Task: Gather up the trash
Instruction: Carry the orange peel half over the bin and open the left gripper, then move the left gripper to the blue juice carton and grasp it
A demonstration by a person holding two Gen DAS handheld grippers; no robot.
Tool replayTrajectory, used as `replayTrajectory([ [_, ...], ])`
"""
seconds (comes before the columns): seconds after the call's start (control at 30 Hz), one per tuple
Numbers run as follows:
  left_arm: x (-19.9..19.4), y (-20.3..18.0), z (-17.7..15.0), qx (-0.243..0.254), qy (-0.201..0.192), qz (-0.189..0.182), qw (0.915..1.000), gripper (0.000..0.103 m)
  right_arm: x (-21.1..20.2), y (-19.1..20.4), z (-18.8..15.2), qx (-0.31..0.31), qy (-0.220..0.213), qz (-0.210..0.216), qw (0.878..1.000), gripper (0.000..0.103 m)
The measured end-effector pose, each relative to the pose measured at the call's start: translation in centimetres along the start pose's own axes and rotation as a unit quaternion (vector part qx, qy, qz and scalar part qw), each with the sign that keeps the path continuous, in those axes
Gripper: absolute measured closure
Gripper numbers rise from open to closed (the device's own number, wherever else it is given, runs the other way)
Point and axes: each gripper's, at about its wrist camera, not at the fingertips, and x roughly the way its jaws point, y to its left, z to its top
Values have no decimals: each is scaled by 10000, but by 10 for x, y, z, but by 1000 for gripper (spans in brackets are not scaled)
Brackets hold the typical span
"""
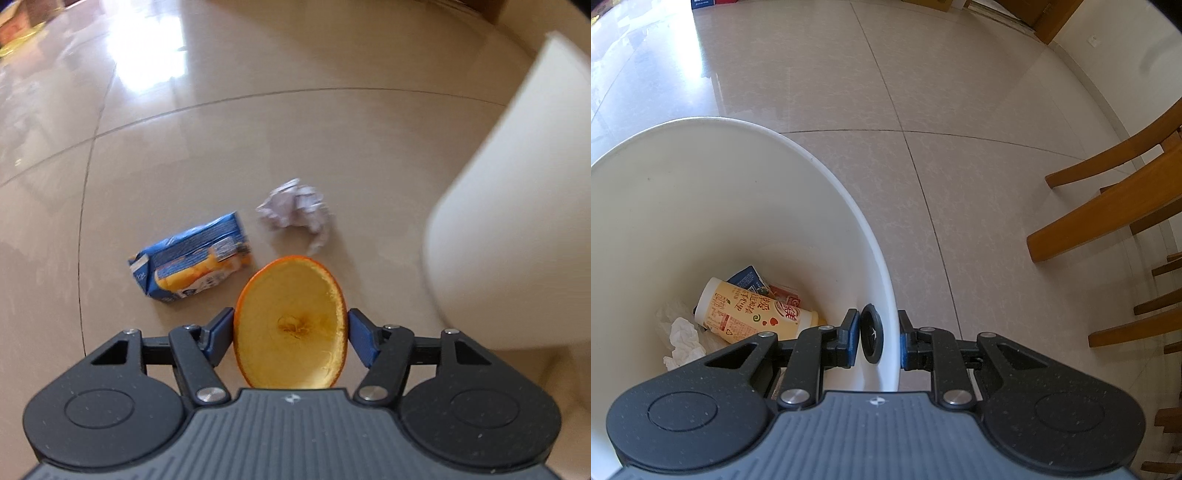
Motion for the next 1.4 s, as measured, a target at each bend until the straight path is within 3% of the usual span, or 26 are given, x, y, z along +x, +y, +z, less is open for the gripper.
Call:
replayTrajectory([
  [0.23, -87, -43, 38, 932, -215, -556, 9939, 38, 1, 1, 0, -17, 2, -33, 10000, 79],
  [0.43, -152, -95, 72, 1528, -609, -1132, 9799, 38, 1, 2, 0, -27, -2, -58, 10000, 79],
  [0.57, -168, -133, 90, 1762, -842, -1427, 9703, 37, 1, 2, 0, -14, 6, -43, 10000, 79],
  [0.7, -164, -163, 100, 1889, -937, -1442, 9668, 33, 0, 2, 1, -24, -7, -41, 10000, 79],
  [0.77, -162, -172, 100, 1917, -960, -1398, 9667, 21, -1, 1, 1, -33, -27, -35, 10000, 79],
  [0.83, -162, -176, 102, 1874, -1057, -1357, 9671, 16, -1, 1, 1, -30, -40, -29, 10000, 79],
  [1.03, -163, -165, 104, 1624, -1088, -1319, 9718, 14, -1, 0, 0, -41, -56, -4, 10000, 80],
  [1.4, -141, -100, 94, 925, -1037, -682, 9880, 9, -2, 2, 1, -19, -49, -31, 10000, 80],
])
